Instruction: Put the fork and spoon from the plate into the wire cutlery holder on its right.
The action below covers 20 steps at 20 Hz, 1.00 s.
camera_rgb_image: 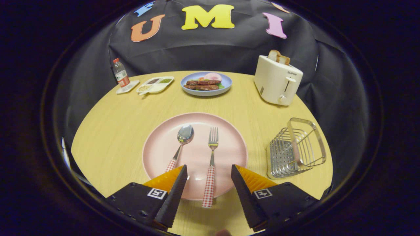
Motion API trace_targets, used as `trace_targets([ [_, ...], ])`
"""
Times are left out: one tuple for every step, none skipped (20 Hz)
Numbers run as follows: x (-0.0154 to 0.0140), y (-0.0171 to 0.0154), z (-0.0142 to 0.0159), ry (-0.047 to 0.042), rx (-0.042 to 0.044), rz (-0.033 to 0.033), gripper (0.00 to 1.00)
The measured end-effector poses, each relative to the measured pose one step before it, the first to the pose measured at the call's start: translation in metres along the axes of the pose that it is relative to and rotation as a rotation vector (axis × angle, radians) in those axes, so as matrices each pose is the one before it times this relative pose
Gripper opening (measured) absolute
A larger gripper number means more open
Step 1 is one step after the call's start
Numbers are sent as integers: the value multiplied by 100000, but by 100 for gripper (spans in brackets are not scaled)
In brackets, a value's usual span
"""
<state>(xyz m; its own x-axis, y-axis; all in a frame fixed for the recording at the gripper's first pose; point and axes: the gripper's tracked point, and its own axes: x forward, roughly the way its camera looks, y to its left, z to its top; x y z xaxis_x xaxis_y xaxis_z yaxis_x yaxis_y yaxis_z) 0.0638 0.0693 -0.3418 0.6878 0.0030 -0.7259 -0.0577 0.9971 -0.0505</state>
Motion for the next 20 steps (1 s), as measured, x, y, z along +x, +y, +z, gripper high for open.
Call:
trace_targets([
  [948,-258,-488,2147,-941,-1238,80],
  [448,-171,-286,1456,-557,-833,68],
  [158,69,-205,1743,-100,-563,55],
  [210,-212,-175,1493,-46,-1784,43],
  [-119,12,-210,1222,553,237,31],
  [46,77,-86,813,749,-303,23],
  [-49,-171,-104,892,-46,-88,11],
  [-215,75,13,929,-17,995,11],
  [72,-55,-161,1358,936,61,7],
  [-505,-82,-2,1711,692,1089,3],
  [-596,162,95,1187,1705,1557,3],
  [-903,-123,366,443,1708,551,2],
  [-1166,-95,583,190,1159,1178,2],
  [-1342,26,696,250,1182,1413,2],
  [-1536,-86,963,-21,954,1660,3],
  [-1571,-193,939,368,1247,1193,3],
  [-1701,-188,942,795,1453,2059,2],
  [-1703,-492,958,1536,1104,1014,2],
  [-1515,-913,867,1250,1034,340,2],
  [-1433,-1212,738,1692,412,-249,2],
])
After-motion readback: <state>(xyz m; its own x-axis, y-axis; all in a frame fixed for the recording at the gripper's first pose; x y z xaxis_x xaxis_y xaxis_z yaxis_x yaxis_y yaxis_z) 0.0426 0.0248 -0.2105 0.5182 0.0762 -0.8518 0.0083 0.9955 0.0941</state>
